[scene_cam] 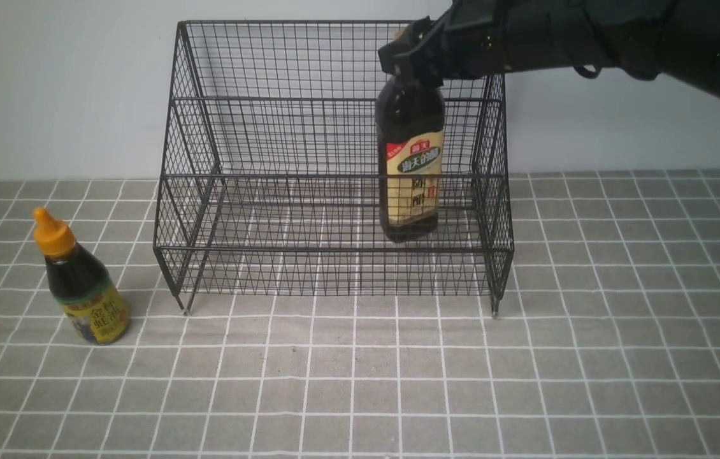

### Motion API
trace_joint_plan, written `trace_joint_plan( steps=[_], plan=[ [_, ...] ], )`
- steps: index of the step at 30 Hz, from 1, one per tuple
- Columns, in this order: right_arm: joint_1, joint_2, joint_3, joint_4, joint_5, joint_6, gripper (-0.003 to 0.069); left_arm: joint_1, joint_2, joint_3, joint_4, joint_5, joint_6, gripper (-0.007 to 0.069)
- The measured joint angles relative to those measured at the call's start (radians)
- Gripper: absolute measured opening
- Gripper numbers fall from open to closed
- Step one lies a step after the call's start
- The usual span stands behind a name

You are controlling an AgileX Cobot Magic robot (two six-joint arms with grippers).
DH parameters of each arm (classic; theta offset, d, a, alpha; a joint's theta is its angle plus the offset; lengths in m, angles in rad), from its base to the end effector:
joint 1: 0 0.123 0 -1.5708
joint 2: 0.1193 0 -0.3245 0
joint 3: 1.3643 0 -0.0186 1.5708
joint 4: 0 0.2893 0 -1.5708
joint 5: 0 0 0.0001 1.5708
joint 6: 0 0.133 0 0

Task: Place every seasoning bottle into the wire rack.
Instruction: Use the right arm to put the condiment bottle back on the shelf, then use the left arm to grab the condiment bottle closest to it

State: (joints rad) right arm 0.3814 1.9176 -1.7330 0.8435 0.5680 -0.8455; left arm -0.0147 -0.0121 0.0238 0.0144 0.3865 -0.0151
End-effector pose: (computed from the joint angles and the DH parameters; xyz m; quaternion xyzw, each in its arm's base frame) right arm 0.4836 0.2516 0.3450 -0.2974 0.7941 0.2478 0.4686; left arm 0.0910 -0.0006 0.1573 0.0036 0.8081 -0.0027 0.5891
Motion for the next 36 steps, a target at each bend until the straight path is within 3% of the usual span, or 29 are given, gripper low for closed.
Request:
trace_joint_plan(
  steps=[6,10,14,15,16,18,23,29,32,36],
  plan=[
    [0.000,-0.060,0.000,-0.006,0.024,0.028,0.0378,0.000,0.000,0.000,0.000,0.000,0.000,-0.0007],
    [0.000,-0.163,0.000,-0.093,0.117,0.098,0.0347,0.000,0.000,0.000,0.000,0.000,0.000,-0.0007],
    [0.000,-0.255,-0.004,-0.265,0.236,0.269,0.0253,0.000,0.000,0.000,0.000,0.000,0.000,-0.0007],
    [0.000,-0.311,-0.006,-0.411,0.353,0.394,0.0160,0.000,0.000,0.000,0.000,0.000,0.000,-0.0007],
    [0.000,-0.323,-0.006,-0.425,0.365,0.405,0.0150,0.000,0.000,0.000,0.000,0.000,0.000,-0.0007],
    [0.000,-0.390,-0.006,-0.584,0.506,0.529,0.0046,0.000,0.000,0.000,0.000,0.000,0.000,-0.0007],
    [0.000,-0.538,-0.005,-0.747,0.684,0.692,-0.0008,0.000,0.000,0.000,0.000,0.000,0.000,-0.0007],
    [0.000,-0.850,0.199,-0.732,0.647,0.725,-0.0012,0.000,0.000,0.000,0.000,0.000,0.000,-0.0007],
    [0.000,-0.997,0.357,-0.730,0.535,0.727,-0.0012,0.000,0.000,0.000,0.000,0.000,0.000,-0.0007],
    [0.000,-1.257,0.667,-0.726,0.250,0.751,-0.0012,0.000,0.000,0.000,0.000,0.000,0.000,-0.0007]
  ],
)
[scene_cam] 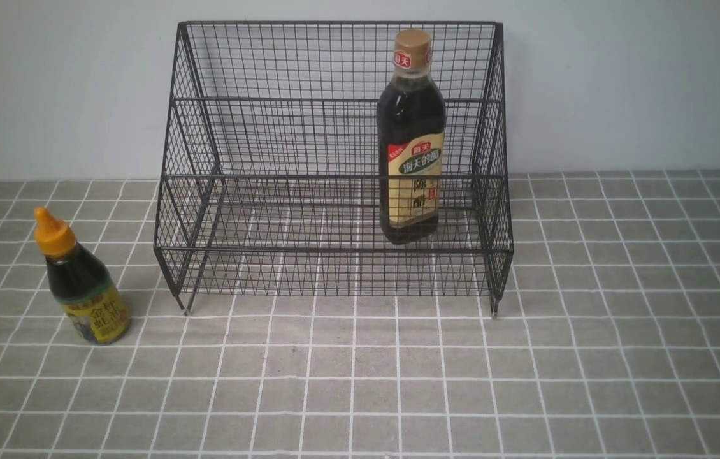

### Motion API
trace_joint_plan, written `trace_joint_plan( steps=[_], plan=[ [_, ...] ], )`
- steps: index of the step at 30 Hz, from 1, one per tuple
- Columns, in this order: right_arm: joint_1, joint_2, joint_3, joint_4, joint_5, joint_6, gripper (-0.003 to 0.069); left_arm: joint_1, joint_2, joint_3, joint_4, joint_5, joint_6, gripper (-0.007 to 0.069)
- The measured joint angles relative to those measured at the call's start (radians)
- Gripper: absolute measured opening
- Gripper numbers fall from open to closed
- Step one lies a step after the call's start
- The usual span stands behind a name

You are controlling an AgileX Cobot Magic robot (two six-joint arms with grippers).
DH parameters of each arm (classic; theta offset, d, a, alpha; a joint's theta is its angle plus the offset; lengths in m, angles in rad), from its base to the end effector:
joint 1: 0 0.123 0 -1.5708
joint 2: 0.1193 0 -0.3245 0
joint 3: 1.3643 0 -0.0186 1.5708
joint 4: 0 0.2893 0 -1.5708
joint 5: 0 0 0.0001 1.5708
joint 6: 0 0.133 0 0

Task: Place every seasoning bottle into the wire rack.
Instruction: Use the left arm to grab the condiment bottle closest to it

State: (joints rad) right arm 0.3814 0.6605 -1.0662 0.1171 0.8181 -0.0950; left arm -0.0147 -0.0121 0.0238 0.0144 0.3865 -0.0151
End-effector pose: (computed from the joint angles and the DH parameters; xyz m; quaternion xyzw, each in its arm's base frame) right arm 0.1267 0.0630 0.4624 -0.1840 0.7898 0.1405 0.5681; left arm 0.0910 -0.0006 0.1573 0.0036 0.8081 -0.0027 0.5891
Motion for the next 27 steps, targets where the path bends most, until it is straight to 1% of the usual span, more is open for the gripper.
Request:
trace_joint_plan(
  steps=[2,8,10,11,15,19,21,24,27],
  plan=[
    [0.000,-0.101,0.122,0.003,-0.123,0.004,-0.0012,0.000,0.000,0.000,0.000,0.000,0.000,-0.0007],
    [0.000,-0.334,0.393,0.054,-0.377,0.005,-0.0012,0.000,0.000,0.000,0.000,0.000,0.000,-0.0007],
    [0.000,-0.366,0.429,0.061,-0.396,0.005,-0.0012,0.000,0.000,0.000,0.000,0.000,0.000,-0.0007],
    [0.000,-0.415,0.485,0.069,-0.411,0.005,-0.0012,0.000,0.000,0.000,0.000,0.000,0.000,-0.0007],
    [0.000,-0.482,0.584,0.067,-0.411,0.001,-0.0012,0.000,0.000,0.000,0.000,0.000,0.000,-0.0007],
    [0.000,-0.502,0.657,0.008,-0.385,-0.014,-0.0012,0.000,0.000,0.000,0.000,0.000,0.000,-0.0007],
    [0.000,-0.503,0.701,-0.051,-0.381,-0.011,-0.0012,0.000,0.000,0.000,0.000,0.000,0.000,-0.0007],
    [-0.007,-0.514,0.780,-0.150,-0.391,0.035,-0.0012,0.000,0.000,0.000,0.000,0.000,0.000,-0.0007],
    [-0.077,-0.544,0.873,-0.231,-0.418,0.130,-0.0012,0.000,0.000,0.000,0.000,0.000,0.000,-0.0007]
  ],
)
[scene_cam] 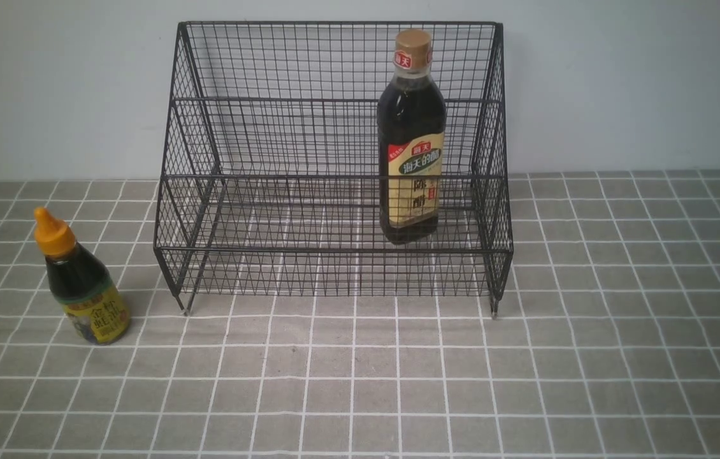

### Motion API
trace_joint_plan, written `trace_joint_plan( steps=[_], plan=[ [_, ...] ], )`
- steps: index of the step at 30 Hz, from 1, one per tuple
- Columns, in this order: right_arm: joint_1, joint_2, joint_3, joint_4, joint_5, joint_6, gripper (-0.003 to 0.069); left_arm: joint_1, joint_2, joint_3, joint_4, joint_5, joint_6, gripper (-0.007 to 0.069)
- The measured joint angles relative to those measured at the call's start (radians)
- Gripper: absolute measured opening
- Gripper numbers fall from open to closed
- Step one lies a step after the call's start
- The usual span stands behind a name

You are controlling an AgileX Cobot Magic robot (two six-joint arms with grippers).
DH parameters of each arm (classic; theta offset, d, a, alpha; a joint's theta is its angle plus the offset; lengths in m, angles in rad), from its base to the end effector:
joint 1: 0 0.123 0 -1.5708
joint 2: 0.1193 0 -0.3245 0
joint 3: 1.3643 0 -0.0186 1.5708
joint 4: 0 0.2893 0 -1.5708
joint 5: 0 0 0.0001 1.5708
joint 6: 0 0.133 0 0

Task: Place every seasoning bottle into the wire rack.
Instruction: Use the left arm to grab the condiment bottle closest to it

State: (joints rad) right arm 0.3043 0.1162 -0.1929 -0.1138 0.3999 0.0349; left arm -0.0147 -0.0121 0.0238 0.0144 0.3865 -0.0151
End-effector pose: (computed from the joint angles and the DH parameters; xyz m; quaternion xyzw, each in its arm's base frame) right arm 0.0934 0.0232 0.2334 -0.1325 0.7734 0.0552 0.6175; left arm 0.0910 -0.0006 0.1573 0.0036 0.8081 -0.0027 0.5891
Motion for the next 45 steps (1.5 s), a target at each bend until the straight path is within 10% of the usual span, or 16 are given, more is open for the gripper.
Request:
trace_joint_plan(
  steps=[11,45],
  plan=[
    [-0.291,-0.127,0.212,-0.045,-0.020,0.210,-0.0013,0.000,0.000,0.000,0.000,0.000,0.000,-0.0007],
    [-0.295,-0.128,0.213,0.097,-0.025,0.054,-0.0013,0.000,0.000,0.000,0.000,0.000,0.000,-0.0007]
  ],
)
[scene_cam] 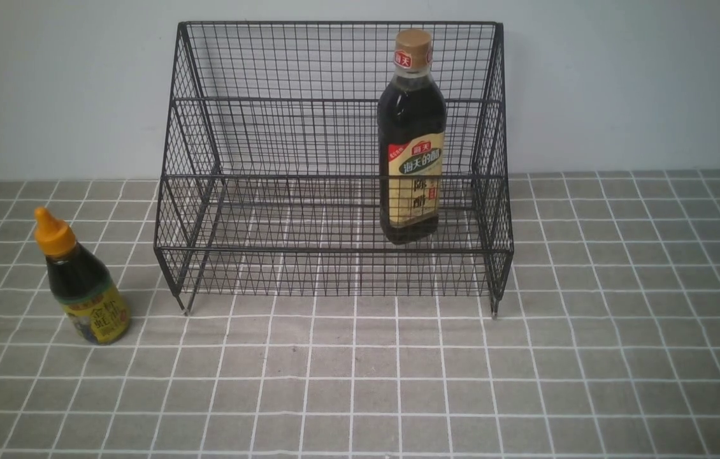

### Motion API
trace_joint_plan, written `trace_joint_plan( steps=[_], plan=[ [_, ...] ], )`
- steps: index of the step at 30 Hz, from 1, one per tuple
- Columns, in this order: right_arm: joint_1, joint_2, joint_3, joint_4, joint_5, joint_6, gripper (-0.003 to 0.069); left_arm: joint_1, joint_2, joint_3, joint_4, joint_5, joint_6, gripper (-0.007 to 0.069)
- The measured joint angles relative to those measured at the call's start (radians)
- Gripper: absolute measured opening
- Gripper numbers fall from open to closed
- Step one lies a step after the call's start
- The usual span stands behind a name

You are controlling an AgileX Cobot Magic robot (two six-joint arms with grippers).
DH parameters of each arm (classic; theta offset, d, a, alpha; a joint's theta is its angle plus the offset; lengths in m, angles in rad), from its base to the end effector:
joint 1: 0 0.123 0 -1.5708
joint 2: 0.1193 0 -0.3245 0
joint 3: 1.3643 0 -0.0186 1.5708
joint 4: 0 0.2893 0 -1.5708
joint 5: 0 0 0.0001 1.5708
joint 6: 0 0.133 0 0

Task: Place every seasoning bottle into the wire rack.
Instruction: Use the left arm to grab the condiment bottle closest to it

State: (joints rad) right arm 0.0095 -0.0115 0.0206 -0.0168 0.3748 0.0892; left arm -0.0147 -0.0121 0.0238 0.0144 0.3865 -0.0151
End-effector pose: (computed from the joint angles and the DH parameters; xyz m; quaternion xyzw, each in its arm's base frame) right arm 0.0915 0.0000 0.1601 0.0276 0.8034 0.0222 0.5944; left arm 0.0910 -0.0006 0.1573 0.0036 0.8081 -0.0027 0.5891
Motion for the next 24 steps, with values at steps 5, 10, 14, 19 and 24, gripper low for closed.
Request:
trace_joint_plan(
  steps=[5,10,14,19,24],
  plan=[
    [0.000,0.000,0.000,0.000,0.000,0.000,-0.0013,0.000,0.000,0.000,0.000,0.000,0.000,-0.0007],
    [0.000,0.000,0.000,0.000,0.000,-0.001,-0.0013,0.000,0.000,0.000,0.000,0.000,0.000,-0.0007],
    [0.000,0.000,0.000,0.000,0.000,-0.001,-0.0013,0.000,0.000,0.000,0.000,0.000,0.000,-0.0007],
    [0.000,0.000,0.000,0.000,0.000,-0.001,-0.0013,0.000,0.000,0.000,0.022,-0.001,0.006,-0.0007],
    [0.000,0.000,0.000,0.000,0.000,-0.001,-0.0013,0.000,0.000,0.007,0.043,-0.140,-0.004,-0.0007]
  ],
)
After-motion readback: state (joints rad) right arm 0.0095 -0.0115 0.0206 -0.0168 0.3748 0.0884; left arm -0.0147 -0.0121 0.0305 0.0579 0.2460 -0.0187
